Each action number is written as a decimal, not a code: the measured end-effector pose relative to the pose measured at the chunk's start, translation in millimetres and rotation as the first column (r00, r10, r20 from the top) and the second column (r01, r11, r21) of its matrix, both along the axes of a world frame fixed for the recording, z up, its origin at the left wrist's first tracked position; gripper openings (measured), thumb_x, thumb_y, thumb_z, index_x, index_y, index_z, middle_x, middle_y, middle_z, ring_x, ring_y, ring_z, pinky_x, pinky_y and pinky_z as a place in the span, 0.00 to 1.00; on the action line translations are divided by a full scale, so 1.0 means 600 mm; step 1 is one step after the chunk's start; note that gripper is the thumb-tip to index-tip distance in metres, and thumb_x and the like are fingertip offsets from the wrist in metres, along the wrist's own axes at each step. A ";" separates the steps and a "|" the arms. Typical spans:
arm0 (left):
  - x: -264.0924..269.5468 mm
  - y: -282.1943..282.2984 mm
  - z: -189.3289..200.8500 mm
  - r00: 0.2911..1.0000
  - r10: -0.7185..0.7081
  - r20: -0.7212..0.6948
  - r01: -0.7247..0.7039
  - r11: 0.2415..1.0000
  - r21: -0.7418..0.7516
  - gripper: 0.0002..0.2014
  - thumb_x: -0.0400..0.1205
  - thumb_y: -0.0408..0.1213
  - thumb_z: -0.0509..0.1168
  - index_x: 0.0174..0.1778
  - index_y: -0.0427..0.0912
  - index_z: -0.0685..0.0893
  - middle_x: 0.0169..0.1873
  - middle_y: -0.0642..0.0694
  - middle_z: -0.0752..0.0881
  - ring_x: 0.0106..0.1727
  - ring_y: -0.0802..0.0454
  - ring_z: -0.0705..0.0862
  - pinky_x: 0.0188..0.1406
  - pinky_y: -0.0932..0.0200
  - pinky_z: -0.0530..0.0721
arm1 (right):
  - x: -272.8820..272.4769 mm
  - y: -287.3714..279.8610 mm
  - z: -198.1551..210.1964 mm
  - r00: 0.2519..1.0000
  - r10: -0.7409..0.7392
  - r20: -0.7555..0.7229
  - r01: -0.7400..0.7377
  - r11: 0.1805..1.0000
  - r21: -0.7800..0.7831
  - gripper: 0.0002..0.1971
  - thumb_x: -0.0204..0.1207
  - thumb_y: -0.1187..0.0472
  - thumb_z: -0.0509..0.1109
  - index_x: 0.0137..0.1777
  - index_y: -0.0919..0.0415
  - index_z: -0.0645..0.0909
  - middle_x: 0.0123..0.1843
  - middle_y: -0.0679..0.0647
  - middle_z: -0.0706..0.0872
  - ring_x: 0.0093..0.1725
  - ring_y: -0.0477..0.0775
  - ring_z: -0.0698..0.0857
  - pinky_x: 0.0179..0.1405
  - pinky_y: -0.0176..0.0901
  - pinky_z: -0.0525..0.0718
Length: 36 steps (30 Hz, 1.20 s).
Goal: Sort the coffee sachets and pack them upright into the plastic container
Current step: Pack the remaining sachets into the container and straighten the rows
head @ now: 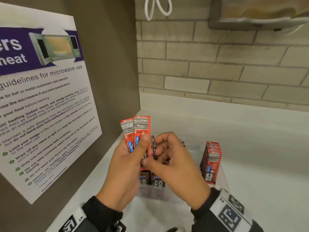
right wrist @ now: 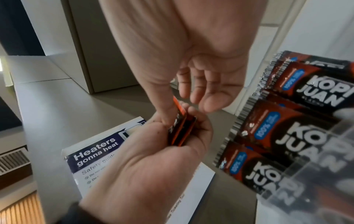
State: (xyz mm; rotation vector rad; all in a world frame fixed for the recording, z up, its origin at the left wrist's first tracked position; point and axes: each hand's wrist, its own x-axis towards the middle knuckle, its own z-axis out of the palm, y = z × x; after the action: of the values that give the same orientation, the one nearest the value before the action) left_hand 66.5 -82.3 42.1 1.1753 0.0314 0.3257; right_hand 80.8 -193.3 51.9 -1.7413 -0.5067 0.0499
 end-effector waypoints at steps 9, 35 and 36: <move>-0.011 0.003 0.011 0.999 0.038 -0.014 -0.038 0.998 -0.050 0.19 0.71 0.54 0.60 0.45 0.41 0.81 0.30 0.45 0.84 0.27 0.55 0.82 0.20 0.68 0.77 | 0.001 0.002 -0.007 0.986 0.031 0.165 -0.050 0.993 0.109 0.17 0.68 0.73 0.70 0.43 0.47 0.76 0.29 0.42 0.73 0.30 0.40 0.73 0.31 0.32 0.74; -0.008 0.032 0.035 0.998 0.065 -0.008 -0.065 0.998 0.018 0.11 0.69 0.36 0.70 0.47 0.44 0.82 0.33 0.50 0.87 0.32 0.60 0.84 0.26 0.65 0.81 | 0.056 -0.057 0.076 1.000 0.001 -0.010 0.003 0.899 0.438 0.19 0.73 0.77 0.67 0.54 0.51 0.81 0.38 0.54 0.80 0.30 0.48 0.79 0.29 0.36 0.79; -0.007 0.028 0.032 0.998 0.056 -0.011 -0.055 0.998 0.031 0.12 0.69 0.36 0.71 0.48 0.44 0.82 0.33 0.49 0.87 0.33 0.60 0.84 0.26 0.65 0.81 | 0.053 -0.052 0.078 0.996 0.056 -0.064 -0.018 0.876 0.482 0.18 0.73 0.77 0.68 0.55 0.54 0.79 0.39 0.55 0.81 0.29 0.48 0.79 0.28 0.36 0.80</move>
State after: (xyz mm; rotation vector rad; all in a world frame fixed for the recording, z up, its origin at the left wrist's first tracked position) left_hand 62.3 -65.6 61.6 1.2083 0.0695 0.3693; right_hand 112.3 -224.7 98.9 -1.2339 -0.4504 0.0149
